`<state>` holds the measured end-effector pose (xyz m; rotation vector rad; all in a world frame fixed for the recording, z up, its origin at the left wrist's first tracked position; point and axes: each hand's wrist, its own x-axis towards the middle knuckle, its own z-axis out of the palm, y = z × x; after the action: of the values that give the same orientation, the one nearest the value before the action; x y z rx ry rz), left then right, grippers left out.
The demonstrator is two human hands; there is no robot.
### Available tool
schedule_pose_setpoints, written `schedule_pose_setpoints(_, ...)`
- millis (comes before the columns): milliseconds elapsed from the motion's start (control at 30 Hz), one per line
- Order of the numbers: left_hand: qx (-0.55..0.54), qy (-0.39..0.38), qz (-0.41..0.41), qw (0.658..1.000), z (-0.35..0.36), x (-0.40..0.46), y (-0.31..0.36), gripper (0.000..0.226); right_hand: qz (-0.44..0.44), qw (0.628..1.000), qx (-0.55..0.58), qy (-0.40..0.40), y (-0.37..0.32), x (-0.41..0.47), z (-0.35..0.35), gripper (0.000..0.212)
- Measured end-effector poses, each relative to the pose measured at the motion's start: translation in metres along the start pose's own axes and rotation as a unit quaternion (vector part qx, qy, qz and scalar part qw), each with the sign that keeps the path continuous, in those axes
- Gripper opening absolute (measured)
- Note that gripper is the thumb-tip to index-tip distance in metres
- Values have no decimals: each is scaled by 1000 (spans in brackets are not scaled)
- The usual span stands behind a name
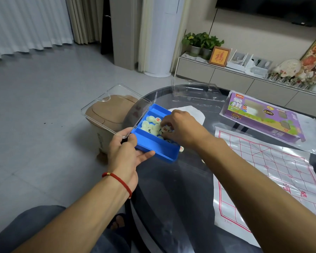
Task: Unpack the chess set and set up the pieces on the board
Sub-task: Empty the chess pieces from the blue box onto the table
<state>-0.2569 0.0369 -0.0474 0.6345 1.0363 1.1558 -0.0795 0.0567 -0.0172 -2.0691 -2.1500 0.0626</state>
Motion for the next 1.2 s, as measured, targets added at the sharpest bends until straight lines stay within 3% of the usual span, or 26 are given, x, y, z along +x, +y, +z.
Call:
schedule_pose_setpoints(133, -9, -3, -9, 1000, 0, 0, 2, 24, -36, 998, -42, 19, 3, -1, 1, 19)
schedule_pose_setpoints(300, -12, -8, -15, 1000, 0, 1, 1, 23, -94, 990, -101, -5, 5, -4, -7, 27)
schedule_pose_setpoints(500, -7, -1, -17, 1000, 1, 4, -1, 23, -107, 992, -72, -7, 6, -4, -10, 22)
schedule_pose_setpoints(700, 8, -3, -17, 1000, 0, 5, -5, 20, -102, 991, -50, -65, 10, 8, -14, 20)
schedule_pose_setpoints(833, 14, -5, -12, 1000, 1, 6, -7, 21, -85, 993, -51, -68, 12, 10, -17, 17)
schedule_pose_setpoints(1000, 20, 5, 3, 1000, -2, 8, -5, 21, -19, 998, 51, -7, 38, 0, -42, 17)
schedule_pose_setpoints(1200, 23, 30, -8, 999, -3, 12, -3, 20, 70, 989, -10, -126, 74, -33, -16, 20)
